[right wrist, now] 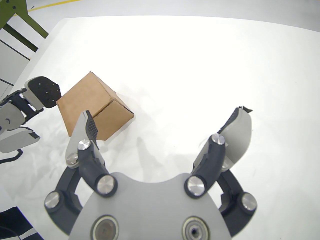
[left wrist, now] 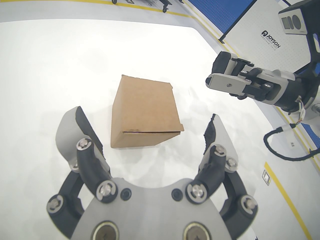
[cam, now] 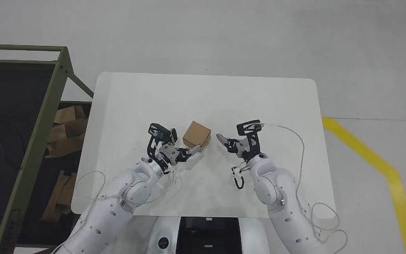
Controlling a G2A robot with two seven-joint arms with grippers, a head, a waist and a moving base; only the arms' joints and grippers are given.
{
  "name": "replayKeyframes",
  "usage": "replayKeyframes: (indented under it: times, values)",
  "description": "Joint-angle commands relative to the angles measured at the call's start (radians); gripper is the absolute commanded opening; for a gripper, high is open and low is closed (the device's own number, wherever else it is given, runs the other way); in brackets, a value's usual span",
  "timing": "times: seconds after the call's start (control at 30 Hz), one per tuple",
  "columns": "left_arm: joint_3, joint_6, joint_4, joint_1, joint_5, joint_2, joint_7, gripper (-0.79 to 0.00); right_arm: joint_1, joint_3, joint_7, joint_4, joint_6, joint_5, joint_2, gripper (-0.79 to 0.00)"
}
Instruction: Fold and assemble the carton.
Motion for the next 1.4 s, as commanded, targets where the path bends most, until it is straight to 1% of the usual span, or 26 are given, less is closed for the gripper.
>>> replayKeyframes:
  times: [0.0, 0.17, 0.3, 0.43, 0.53, 0.6, 0.7, 0.8, 1.13, 1.37]
  values:
    - [0.01, 0.03, 0.003, 0.0, 0.027, -0.004, 0.01, 0.0, -0.01, 0.014, -0.007, -0.003, 0.002, 0.008, 0.002, 0.0]
    - [0.038, 0.061, 0.028, 0.006, 0.07, -0.015, 0.089, 0.0, -0.029, 0.043, -0.017, -0.01, -0.007, 0.022, 0.008, 0.0]
    - [0.051, 0.053, 0.05, 0.01, 0.09, -0.023, 0.157, 0.0, -0.031, 0.045, -0.015, -0.012, -0.01, 0.025, 0.01, 0.0]
    - [0.07, 0.054, 0.064, 0.01, 0.12, -0.03, 0.196, 0.0, -0.026, 0.039, -0.014, -0.008, -0.008, 0.026, 0.011, 0.0]
    - [0.088, 0.095, 0.077, 0.004, 0.161, -0.038, 0.222, 0.0, -0.023, 0.037, -0.014, -0.005, -0.009, 0.028, 0.012, 0.0]
    - [0.107, 0.153, 0.083, 0.001, 0.212, -0.045, 0.248, 0.0, -0.022, 0.035, -0.013, -0.003, -0.009, 0.028, 0.012, 0.0]
    - [0.139, 0.211, 0.098, -0.007, 0.239, -0.058, 0.272, 0.0, -0.022, 0.033, -0.015, 0.0, -0.009, 0.028, 0.013, 0.0]
    - [0.161, 0.238, 0.116, -0.022, 0.244, -0.07, 0.274, 0.0, -0.023, 0.033, -0.016, 0.001, -0.007, 0.031, 0.014, 0.0]
    - [0.171, 0.236, 0.16, -0.052, 0.228, -0.09, 0.275, 0.0, -0.019, 0.029, -0.015, 0.008, -0.007, 0.037, 0.017, 0.0]
    - [0.195, 0.285, 0.183, -0.076, 0.293, -0.107, 0.278, 0.0, -0.014, 0.027, -0.014, 0.009, -0.006, 0.04, 0.019, 0.0]
